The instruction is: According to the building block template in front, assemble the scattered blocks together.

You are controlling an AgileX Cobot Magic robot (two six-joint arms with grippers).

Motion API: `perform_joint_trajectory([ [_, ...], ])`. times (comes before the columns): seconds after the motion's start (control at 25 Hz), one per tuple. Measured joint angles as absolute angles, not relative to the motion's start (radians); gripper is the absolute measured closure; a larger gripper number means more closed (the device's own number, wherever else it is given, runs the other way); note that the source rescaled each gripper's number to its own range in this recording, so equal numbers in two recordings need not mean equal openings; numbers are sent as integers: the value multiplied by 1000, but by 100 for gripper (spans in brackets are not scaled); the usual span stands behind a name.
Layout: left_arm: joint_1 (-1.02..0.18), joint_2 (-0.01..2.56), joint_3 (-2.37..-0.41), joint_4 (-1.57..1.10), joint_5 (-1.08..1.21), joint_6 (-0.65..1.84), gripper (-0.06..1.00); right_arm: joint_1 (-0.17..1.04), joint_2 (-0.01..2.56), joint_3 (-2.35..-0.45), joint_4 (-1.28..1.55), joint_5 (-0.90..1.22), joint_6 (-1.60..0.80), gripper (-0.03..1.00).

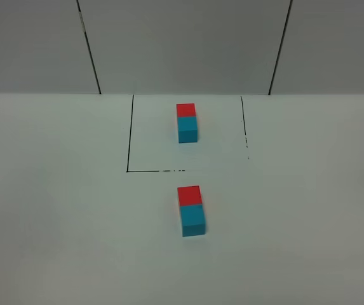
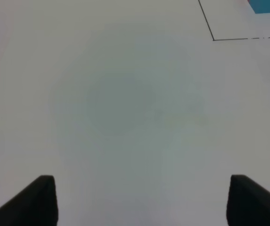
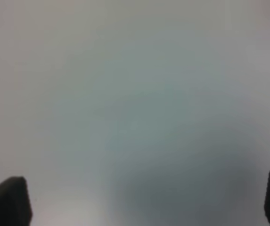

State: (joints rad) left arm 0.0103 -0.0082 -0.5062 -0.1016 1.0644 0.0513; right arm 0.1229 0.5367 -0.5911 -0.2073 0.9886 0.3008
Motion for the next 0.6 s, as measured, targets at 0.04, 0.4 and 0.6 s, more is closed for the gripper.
perform_joint_trajectory([
  [0.04,10,-8,-506,-102,1064,51,33,123,496,-577,-191,993,294,-3],
  [0.4,10,-8,-506,-102,1064,51,33,123,168,-537,-57,1025,127,-3],
  [0.6,10,-8,-506,-102,1064,51,33,123,67,-506,-49,1062,105,-3],
])
